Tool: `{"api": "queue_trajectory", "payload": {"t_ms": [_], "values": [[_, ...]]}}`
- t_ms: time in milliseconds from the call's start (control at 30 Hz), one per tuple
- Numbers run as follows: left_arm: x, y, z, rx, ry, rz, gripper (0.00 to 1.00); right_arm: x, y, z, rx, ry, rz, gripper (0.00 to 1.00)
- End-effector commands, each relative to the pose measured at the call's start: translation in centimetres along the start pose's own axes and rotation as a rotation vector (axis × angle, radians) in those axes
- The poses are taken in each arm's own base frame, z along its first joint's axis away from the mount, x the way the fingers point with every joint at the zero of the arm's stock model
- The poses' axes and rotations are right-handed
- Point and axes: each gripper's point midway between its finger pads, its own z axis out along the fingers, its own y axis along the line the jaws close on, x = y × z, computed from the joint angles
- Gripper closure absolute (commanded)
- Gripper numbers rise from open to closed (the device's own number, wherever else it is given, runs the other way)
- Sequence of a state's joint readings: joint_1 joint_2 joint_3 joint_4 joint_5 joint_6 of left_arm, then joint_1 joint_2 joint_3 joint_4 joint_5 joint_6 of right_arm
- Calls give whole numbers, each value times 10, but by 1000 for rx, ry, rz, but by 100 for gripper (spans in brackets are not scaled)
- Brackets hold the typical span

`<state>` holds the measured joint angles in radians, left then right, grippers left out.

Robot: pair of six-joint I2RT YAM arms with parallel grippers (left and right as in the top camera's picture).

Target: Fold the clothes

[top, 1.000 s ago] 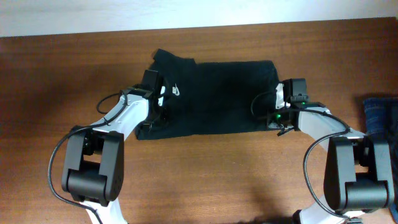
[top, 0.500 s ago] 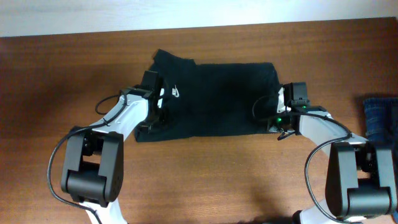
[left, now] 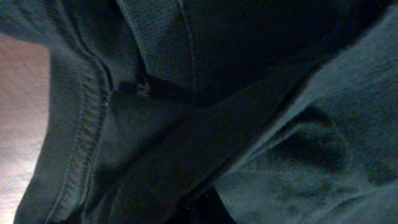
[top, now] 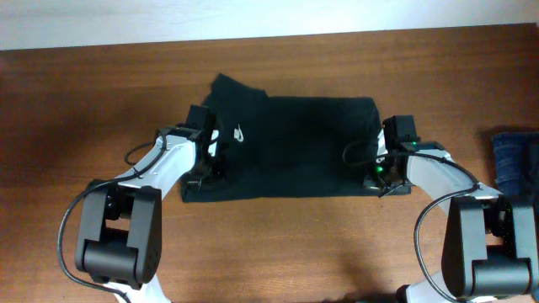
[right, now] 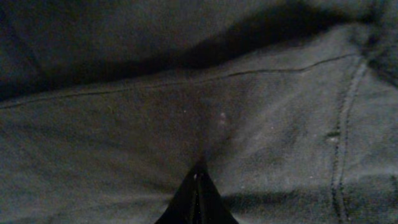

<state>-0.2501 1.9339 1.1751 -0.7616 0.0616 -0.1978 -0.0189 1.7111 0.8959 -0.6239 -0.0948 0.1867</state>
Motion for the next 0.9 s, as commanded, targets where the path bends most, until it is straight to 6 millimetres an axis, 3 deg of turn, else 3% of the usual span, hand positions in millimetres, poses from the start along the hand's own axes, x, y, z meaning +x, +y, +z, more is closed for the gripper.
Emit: {"api": "queue_trajectory", "payload": {"t_ms": [0, 200, 367, 533, 867], "values": [[88, 4, 46, 13, 326, -38, 98, 59, -18, 24, 66, 207, 38, 96], [103, 7, 44, 2, 380, -44, 94, 75, -19, 20, 84, 275, 131, 95], [119, 10, 45, -20, 424, -107, 91, 90, -18, 15, 81, 336, 143, 87], [136, 0, 44, 45, 487, -137, 91, 105, -19, 9, 90, 404, 151, 87], [159, 3, 39, 28, 565, -150, 96, 110, -21, 7, 99, 424, 151, 87]]}}
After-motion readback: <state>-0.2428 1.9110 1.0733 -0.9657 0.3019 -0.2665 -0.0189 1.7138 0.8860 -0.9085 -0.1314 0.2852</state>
